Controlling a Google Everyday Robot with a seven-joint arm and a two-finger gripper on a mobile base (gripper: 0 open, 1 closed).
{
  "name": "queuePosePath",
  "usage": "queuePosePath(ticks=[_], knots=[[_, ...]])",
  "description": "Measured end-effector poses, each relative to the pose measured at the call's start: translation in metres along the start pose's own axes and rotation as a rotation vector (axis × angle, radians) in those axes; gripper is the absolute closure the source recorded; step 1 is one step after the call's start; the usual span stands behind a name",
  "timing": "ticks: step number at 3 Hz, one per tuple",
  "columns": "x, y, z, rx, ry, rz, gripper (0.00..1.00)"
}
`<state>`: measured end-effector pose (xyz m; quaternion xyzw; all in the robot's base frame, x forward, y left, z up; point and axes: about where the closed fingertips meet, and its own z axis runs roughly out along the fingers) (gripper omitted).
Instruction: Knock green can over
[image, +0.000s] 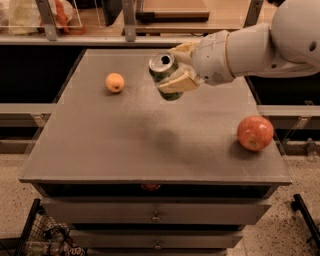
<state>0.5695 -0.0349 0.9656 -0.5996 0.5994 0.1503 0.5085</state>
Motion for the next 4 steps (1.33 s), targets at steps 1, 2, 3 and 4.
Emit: queuePosePath(ticks=[1,2,3,4], knots=[[-0.014,0.003,0.006,-0.031,0.105,-0.282,1.0],[-0.022,0.026,0.019,-0.118,0.194,-0.567,1.0],[-0.026,0.052,0.031,-0.209,0.274,-0.823,1.0],[-0.025,0.075,0.04,-0.28,0.343,-1.024,1.0]])
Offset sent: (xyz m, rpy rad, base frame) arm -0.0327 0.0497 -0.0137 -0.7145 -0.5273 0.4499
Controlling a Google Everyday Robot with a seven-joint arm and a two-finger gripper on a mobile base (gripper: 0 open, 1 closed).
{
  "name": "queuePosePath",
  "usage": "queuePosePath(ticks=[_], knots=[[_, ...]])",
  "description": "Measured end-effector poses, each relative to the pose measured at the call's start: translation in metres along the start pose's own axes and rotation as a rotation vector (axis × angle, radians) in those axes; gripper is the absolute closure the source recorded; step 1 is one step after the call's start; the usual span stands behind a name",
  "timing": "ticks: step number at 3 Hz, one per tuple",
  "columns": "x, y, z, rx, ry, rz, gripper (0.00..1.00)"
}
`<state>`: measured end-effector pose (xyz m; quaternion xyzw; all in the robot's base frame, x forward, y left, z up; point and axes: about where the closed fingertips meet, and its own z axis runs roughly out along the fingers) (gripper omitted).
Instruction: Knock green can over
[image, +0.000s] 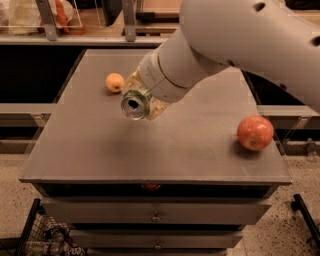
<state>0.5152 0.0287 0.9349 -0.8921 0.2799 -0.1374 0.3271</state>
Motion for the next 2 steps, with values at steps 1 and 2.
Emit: queuePosePath(ticks=[1,2], knots=[[-0.023,0.008,0.017,-0.07,0.078,-0.163,1.0],[-0.041,0.017,0.035,-0.135,0.125,-0.245,1.0]])
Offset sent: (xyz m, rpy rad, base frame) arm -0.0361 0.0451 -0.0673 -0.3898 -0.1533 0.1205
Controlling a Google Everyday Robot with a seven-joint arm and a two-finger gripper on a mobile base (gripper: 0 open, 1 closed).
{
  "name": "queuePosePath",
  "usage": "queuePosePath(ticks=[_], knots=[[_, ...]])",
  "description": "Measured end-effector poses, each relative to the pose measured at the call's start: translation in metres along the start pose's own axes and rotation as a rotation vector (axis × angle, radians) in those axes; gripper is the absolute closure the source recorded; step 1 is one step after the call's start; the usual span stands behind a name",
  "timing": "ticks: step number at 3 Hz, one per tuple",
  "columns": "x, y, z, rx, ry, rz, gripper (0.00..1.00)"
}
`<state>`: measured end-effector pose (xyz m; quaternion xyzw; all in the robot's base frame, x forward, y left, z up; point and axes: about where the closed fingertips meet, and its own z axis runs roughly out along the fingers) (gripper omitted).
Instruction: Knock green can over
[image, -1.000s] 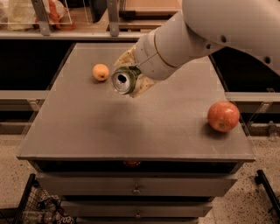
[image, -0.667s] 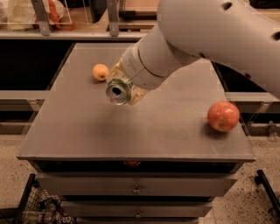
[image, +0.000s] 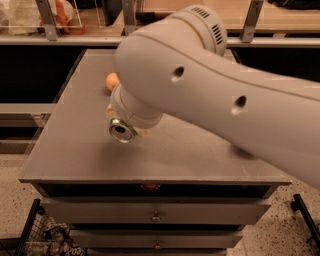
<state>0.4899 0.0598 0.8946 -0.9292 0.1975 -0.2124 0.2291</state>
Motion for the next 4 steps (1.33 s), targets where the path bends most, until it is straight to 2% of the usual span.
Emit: queuePosePath(ticks=[1,2,3,4], knots=[[-0.018,0.001,0.013,-0.046,0.003,-0.048,1.0],[-0.029,0.002,0.021,-0.074,-0.021,-0.072,1.0],[-0.037,0.001,0.026,-0.1,-0.06,-0.07,0.82],[-0.042,0.001,0.029,-0.12,-0.089,-0.066,0.59]])
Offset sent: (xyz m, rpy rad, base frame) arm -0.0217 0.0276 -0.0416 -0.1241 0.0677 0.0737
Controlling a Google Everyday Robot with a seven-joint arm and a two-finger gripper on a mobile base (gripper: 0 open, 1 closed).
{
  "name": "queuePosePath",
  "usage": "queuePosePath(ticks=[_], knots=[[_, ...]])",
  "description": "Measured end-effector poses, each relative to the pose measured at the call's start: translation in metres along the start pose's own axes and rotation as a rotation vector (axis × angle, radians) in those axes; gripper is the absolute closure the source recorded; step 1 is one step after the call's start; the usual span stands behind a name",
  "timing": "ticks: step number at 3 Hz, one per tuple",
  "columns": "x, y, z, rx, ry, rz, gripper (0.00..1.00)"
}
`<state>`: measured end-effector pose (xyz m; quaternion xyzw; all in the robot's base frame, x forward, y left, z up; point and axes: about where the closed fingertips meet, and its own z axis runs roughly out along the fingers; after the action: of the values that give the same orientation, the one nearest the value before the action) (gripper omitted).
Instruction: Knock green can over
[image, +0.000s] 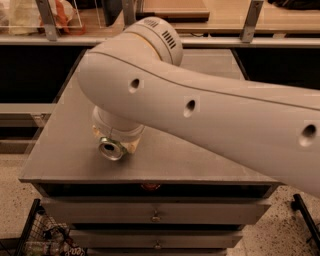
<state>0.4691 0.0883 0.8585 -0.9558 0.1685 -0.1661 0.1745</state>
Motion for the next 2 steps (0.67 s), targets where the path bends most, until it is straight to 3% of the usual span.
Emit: queuePosePath(ticks=[2], knots=[[-0.0045,-0.0009,0.004,-0.022,-0.03,0.004,0.12]])
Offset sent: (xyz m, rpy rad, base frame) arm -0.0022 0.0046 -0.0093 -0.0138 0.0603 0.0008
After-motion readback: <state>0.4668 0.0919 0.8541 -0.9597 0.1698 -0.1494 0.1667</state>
